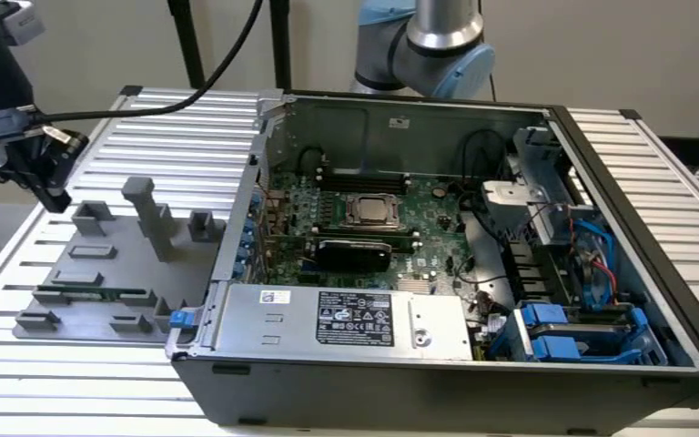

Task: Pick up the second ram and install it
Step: 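Reach for the second ram, then pick up the second ram and move it above second insertion slot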

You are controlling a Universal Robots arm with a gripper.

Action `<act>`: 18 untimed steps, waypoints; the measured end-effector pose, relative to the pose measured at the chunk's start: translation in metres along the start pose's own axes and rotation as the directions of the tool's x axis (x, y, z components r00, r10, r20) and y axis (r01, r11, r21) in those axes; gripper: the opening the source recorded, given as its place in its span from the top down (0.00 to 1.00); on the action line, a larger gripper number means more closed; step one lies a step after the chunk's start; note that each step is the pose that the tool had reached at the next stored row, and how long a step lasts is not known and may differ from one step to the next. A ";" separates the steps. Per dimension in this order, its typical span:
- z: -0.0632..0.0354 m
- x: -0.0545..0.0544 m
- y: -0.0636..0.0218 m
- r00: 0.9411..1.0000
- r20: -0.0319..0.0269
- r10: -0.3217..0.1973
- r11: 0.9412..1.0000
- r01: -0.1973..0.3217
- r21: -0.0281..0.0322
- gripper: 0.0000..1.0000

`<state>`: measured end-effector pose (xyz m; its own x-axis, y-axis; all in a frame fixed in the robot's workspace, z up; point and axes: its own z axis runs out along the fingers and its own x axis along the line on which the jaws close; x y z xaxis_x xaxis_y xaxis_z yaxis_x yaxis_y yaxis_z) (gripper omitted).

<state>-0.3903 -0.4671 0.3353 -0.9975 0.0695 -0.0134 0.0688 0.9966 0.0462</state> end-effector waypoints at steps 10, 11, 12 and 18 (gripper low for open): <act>0.0051 0.004 -0.0010 1.000 -0.002 -0.021 1.000 0.021 0.000 1.00; 0.0051 0.004 -0.0010 1.000 -0.002 -0.021 1.000 0.021 0.000 1.00; 0.0051 0.004 -0.0010 1.000 -0.002 -0.021 1.000 0.021 0.000 1.00; 0.0051 0.004 -0.0010 1.000 -0.002 -0.021 1.000 0.021 0.000 1.00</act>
<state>-0.3947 -0.4675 0.3300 -0.9987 0.0490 -0.0124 0.0483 0.9978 0.0456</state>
